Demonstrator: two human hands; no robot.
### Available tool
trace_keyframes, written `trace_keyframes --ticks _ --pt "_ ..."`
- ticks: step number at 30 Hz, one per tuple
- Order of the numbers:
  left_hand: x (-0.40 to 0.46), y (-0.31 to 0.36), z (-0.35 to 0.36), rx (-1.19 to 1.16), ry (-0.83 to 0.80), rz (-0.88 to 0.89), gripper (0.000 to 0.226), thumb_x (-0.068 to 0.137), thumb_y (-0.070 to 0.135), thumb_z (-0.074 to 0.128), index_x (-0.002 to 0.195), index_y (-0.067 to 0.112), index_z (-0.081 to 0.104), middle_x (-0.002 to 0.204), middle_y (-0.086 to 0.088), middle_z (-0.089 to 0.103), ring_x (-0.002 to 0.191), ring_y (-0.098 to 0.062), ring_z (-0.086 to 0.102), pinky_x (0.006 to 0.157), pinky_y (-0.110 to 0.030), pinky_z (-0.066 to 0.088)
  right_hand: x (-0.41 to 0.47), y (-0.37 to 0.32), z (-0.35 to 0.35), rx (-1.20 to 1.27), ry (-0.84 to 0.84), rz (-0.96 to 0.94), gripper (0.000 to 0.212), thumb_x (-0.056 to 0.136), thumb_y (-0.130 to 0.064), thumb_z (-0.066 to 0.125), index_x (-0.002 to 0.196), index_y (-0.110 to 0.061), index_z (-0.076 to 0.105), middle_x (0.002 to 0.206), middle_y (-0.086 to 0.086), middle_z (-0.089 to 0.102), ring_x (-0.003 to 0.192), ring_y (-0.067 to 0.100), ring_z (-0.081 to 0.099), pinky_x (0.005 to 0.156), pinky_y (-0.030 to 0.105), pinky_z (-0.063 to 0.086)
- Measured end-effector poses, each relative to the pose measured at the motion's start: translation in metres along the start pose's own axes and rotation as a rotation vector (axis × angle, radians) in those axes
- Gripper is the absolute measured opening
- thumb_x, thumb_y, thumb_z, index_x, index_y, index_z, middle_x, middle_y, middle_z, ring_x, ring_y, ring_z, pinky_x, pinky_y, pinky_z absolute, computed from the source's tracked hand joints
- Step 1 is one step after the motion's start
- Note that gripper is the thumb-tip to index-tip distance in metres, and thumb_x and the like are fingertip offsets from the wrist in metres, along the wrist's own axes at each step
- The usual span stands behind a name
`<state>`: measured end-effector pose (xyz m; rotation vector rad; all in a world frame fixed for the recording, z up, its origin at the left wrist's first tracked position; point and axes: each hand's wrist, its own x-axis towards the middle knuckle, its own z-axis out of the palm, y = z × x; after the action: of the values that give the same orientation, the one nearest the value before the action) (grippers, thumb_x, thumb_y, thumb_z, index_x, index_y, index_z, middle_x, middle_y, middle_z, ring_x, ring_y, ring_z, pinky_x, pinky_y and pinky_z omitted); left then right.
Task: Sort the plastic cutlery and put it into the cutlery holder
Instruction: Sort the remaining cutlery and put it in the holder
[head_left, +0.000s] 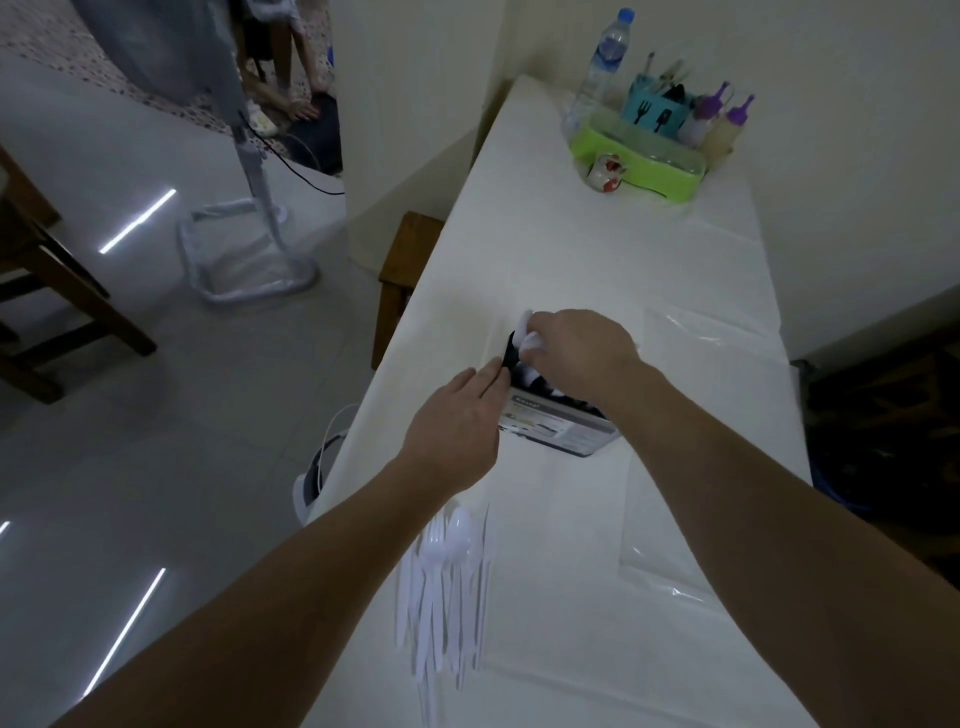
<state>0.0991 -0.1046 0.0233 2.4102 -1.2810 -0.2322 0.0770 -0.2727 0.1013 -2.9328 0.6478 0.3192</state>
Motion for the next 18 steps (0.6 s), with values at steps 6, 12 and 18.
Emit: trace_keyframes --ticks 6,12,18 --pt "0.001 -0.004 -0.001 -0.021 -0.006 0.034 0.057 0.097 0.019 0.050 0.152 0.013 0.032 0.156 -0.006 0.037 0.138 -0.027 0.041 0.115 -0.043 0.035 -0.006 -0.005 0.011 -0.168 0.090 -0.095 0.049 0.092 -0.044 0.054 0.122 -0.006 0.049 0.120 0.014 0.053 0.110 0.033 0.050 0.088 0.042 0.044" --pt "-0.003 -0.005 -0.009 -0.054 0.015 0.021 0.057 0.098 0.011 0.047 0.152 0.013 0.031 0.157 -0.005 0.034 0.141 -0.024 0.036 0.116 -0.033 0.026 -0.014 -0.007 0.013 -0.155 0.176 -0.112 0.062 0.086 -0.055 0.058 0.119 -0.003 0.049 0.117 0.018 0.053 0.107 0.037 0.051 0.087 0.044 0.044" --pt "-0.022 -0.014 -0.011 -0.077 0.031 -0.114 0.056 0.098 0.008 0.047 0.152 0.014 0.031 0.159 -0.003 0.031 0.144 -0.021 0.031 0.116 -0.033 0.027 -0.033 -0.014 0.009 -0.062 0.361 -0.130 0.055 0.091 -0.044 0.057 0.124 0.000 0.052 0.117 0.021 0.053 0.105 0.039 0.051 0.088 0.043 0.043"
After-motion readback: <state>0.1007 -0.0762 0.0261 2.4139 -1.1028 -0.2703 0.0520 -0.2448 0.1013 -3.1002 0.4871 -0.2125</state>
